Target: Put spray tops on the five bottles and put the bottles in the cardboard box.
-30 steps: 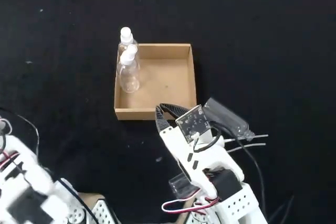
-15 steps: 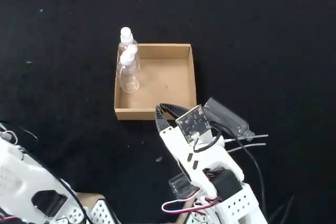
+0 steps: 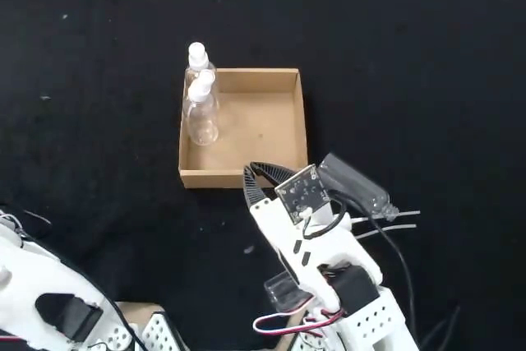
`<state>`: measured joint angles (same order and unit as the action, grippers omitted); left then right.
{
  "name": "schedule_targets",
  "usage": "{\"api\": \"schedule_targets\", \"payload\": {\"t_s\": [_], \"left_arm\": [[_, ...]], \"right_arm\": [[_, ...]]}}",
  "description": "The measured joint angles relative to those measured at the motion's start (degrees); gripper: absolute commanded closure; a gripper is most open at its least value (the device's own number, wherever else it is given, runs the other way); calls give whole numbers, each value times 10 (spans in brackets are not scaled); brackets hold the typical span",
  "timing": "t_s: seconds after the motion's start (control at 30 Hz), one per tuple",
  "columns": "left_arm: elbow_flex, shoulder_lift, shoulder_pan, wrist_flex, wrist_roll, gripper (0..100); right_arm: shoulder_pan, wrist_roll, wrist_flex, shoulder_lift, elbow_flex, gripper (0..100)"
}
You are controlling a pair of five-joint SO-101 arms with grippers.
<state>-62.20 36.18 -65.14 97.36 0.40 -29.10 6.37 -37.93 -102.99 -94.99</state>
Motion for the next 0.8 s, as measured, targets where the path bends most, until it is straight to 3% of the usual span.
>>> {"api": "schedule_targets", "payload": {"t_s": [0.5, 0.8], "left_arm": [[9, 2, 1, 0, 0, 970], [100, 107, 1, 11, 1, 970]], "right_arm": [[0, 0, 0, 0, 0, 987], [0, 0, 0, 0, 0, 987]]}}
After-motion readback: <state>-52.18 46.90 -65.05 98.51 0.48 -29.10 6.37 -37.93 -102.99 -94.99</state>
